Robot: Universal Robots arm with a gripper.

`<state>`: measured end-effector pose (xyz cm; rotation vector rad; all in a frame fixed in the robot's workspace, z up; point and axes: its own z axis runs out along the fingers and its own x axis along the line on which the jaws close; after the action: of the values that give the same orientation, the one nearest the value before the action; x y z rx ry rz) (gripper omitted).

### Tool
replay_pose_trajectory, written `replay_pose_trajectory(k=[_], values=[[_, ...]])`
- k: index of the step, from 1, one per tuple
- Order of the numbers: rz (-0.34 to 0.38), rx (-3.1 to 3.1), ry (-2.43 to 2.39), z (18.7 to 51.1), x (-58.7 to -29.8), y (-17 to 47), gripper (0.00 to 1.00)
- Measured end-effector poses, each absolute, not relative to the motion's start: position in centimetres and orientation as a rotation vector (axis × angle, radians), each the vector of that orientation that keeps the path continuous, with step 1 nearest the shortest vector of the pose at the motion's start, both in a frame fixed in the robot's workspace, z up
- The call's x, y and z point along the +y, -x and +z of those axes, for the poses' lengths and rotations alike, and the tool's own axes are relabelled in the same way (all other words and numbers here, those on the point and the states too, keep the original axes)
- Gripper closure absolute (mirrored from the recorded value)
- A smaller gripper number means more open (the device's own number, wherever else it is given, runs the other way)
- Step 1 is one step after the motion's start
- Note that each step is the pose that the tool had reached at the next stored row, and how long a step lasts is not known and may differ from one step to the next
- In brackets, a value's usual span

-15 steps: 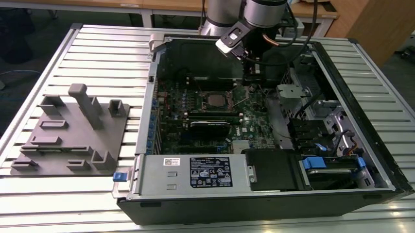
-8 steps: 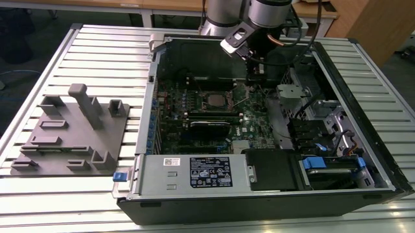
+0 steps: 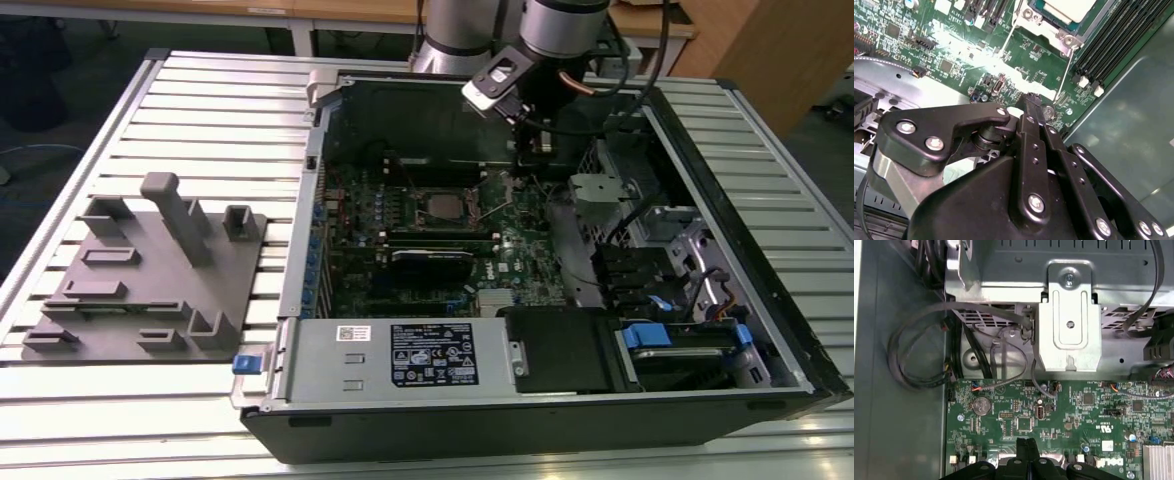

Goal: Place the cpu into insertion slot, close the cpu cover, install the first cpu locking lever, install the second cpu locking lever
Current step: 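Close the cpu cover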

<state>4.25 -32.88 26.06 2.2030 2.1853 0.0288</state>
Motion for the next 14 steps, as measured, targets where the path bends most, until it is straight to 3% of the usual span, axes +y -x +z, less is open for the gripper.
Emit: replay_pose_trajectory(k=[14], values=[[0.029, 2.181, -2.207, 25.68, -32.8, -5.07, 0.89]])
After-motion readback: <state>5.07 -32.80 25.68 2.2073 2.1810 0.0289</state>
